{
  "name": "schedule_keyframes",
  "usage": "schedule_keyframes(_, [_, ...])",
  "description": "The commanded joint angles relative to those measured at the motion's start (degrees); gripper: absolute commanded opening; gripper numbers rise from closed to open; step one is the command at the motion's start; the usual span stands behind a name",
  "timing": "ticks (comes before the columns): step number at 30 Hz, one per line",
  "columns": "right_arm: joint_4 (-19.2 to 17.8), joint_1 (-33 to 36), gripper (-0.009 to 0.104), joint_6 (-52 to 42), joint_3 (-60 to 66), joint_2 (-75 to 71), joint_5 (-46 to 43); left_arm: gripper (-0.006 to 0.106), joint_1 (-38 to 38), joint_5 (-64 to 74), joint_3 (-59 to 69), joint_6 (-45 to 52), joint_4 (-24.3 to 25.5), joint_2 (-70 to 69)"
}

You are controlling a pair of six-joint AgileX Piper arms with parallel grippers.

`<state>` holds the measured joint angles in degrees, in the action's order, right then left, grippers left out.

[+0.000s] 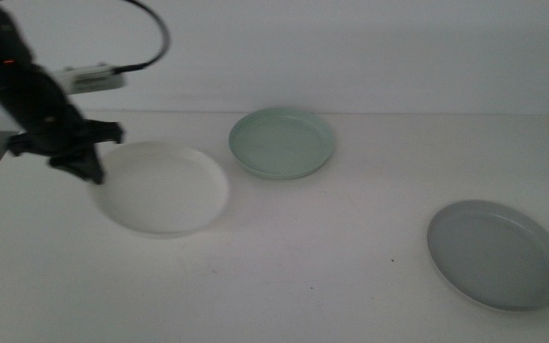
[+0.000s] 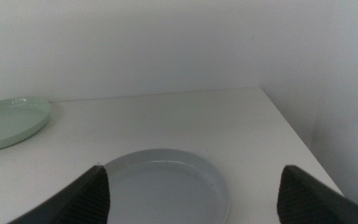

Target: Stack the three bowls on top of each other.

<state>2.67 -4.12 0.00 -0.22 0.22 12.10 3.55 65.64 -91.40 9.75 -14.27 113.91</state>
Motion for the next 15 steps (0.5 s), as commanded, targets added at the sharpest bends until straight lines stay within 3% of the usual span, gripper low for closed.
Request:
schedule_keyframes(1, [-0.3,-0.5,0.093,0.0,0.2,-0.2,-0.5,-0.002,-3.8,0.8,-1.1,-2.3,-0.7,-0.5])
schedule_keyframes(15, [-0.3,-0.5,0.093,0.0,0.2,-0.2,-0.5,-0.002,-20.7,-7.4,-1.3,-10.6,-1.3,3.5])
